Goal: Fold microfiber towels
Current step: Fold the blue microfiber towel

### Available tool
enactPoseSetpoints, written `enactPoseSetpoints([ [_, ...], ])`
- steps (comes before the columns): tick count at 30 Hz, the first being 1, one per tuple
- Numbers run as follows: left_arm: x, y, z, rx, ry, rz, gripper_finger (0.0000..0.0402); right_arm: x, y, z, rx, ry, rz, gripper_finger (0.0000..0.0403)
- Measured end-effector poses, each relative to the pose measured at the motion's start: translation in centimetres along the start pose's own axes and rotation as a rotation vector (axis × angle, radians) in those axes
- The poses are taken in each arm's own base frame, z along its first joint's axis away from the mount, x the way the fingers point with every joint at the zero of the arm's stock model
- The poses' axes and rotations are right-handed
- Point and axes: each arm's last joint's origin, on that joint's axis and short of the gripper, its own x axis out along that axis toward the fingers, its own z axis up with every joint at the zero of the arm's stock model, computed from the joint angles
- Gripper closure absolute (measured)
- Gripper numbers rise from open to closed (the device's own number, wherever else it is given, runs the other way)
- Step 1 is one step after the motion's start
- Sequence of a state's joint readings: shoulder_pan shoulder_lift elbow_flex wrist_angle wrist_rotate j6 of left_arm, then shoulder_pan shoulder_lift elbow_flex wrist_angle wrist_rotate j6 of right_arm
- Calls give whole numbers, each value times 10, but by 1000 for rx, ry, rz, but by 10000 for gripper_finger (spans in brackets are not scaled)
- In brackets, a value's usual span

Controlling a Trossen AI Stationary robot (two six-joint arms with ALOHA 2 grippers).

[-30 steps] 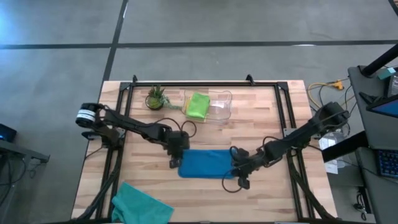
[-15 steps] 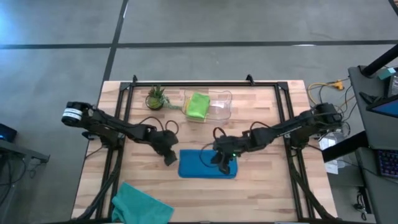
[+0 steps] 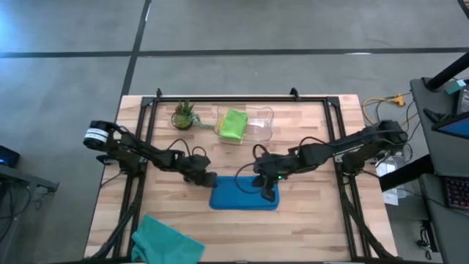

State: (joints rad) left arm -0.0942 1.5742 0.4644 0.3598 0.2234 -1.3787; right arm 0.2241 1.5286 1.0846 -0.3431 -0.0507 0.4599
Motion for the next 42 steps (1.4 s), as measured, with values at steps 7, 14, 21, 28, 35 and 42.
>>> enactPoseSetpoints([
  [7,4,-4,-3,-8,9,10,282,-17,-3,-14,-11,8,4,358],
  [14,-11,-12,-5,-23,-25,22,282,1,-12,-32,-39,-43,34,358],
  [21,-13,-16,-6,1,-34,5,282,43,-41,-45,-23,57,79,352],
  [28,-21,-36,-3,140,-83,-77,282,67,-63,-42,-30,97,54,310],
  [35,-24,-58,4,545,-172,-94,282,61,-80,-42,-14,101,16,275],
  [42,-19,-34,26,572,-146,133,282,48,-96,-66,27,156,-34,279],
])
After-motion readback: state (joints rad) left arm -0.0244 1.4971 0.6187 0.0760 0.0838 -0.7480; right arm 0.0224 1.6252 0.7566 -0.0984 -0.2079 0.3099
